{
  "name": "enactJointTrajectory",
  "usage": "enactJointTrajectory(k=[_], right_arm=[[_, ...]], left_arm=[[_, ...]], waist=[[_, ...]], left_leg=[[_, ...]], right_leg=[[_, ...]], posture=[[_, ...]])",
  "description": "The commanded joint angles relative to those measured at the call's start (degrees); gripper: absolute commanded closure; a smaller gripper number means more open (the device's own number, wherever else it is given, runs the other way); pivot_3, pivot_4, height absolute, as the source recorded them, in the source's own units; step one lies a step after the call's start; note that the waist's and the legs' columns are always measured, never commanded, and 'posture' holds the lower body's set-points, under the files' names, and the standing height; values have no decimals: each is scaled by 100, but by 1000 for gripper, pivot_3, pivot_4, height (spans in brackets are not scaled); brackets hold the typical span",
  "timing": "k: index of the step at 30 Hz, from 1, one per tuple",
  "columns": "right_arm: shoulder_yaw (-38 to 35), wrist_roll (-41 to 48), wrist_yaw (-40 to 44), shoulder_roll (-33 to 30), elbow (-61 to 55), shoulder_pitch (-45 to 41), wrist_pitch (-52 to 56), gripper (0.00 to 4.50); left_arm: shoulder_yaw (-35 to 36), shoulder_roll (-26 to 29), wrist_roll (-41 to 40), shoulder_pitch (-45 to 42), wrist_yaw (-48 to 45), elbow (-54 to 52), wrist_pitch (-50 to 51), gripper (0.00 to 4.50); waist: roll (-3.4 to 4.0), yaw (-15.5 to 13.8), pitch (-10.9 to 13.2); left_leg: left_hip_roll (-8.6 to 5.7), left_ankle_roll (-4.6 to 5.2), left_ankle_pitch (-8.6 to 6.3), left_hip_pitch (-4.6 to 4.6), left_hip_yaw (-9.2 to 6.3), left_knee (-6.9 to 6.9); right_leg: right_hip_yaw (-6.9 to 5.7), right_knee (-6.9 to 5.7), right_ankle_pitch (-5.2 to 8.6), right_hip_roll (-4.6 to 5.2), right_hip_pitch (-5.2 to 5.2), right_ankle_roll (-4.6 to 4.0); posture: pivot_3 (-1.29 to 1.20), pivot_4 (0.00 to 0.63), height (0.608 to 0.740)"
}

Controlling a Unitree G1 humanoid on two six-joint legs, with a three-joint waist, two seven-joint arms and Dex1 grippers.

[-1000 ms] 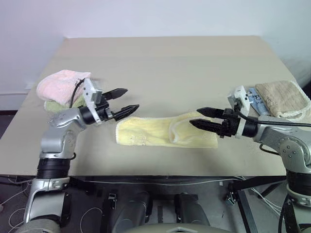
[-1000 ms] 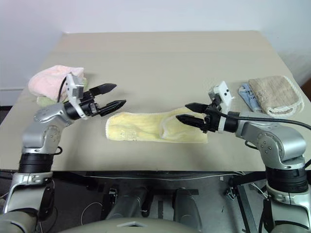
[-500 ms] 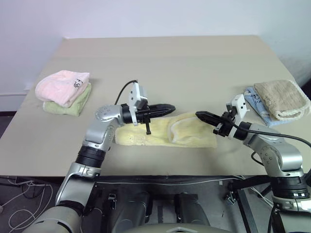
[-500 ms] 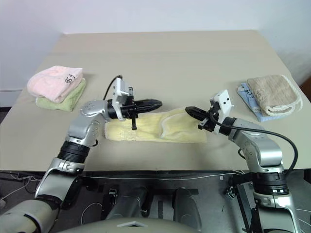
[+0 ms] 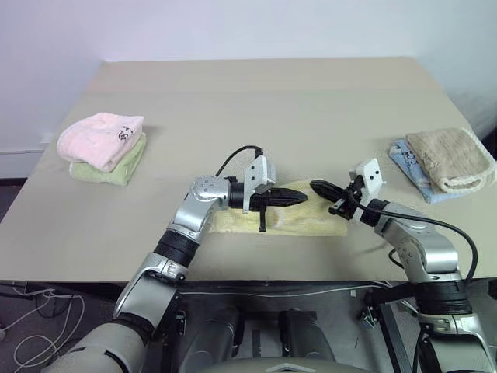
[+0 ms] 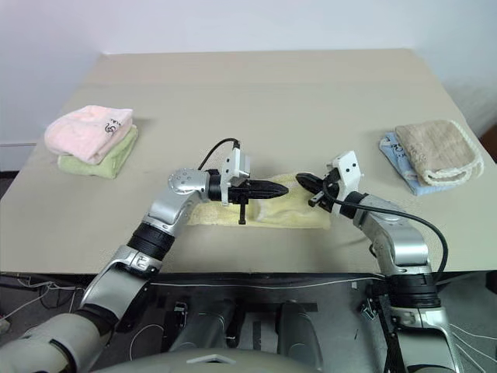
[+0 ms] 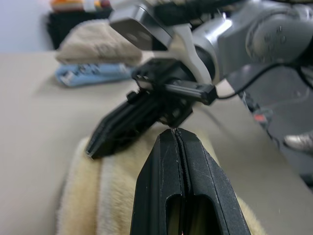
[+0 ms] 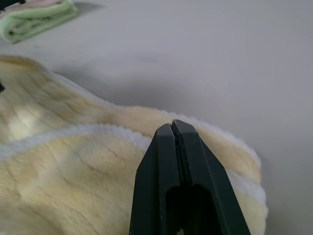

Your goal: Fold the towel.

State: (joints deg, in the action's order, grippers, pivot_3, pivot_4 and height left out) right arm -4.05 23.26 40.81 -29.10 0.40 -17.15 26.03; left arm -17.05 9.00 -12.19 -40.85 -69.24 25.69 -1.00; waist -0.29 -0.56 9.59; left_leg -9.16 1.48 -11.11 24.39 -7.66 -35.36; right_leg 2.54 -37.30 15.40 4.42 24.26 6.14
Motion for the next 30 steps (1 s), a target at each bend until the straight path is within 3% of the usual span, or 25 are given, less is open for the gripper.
enactJointTrajectory(k=[1,11,21,25,30], right_arm=[[179,-258,-54,90,60,68,-243,4500],[490,-767,-272,415,456,121,-607,4500],[527,-936,-219,430,652,-62,-710,4500],[421,-749,-67,412,559,-102,-635,4500],[-35,167,412,236,-15,-137,24,4500]], left_arm=[[-146,59,194,61,-118,9,-168,4468],[-233,545,463,431,36,-107,176,4468],[-243,477,544,597,194,-125,376,4468],[202,358,-3,519,251,-327,958,4468],[590,576,-368,366,245,-859,1378,4468]], waist=[[0,2,0],[1,29,-2],[0,59,-2],[0,98,-1],[-1,128,0]], left_leg=[[0,0,0,-1,0,0],[0,-2,1,-34,0,0],[1,-12,-9,-100,-4,10],[1,-13,-9,-99,-5,9],[1,-12,-9,-95,-7,11]], right_leg=[[0,-2,0,-1,1,0],[3,-15,0,-3,-25,0],[1,-1,2,-2,-93,0],[0,-2,2,-2,-93,0],[-1,-1,2,-2,-88,0]], posture=[[0,150,740],[0,150,740],[0,150,740],[0,150,740],[0,150,740]])
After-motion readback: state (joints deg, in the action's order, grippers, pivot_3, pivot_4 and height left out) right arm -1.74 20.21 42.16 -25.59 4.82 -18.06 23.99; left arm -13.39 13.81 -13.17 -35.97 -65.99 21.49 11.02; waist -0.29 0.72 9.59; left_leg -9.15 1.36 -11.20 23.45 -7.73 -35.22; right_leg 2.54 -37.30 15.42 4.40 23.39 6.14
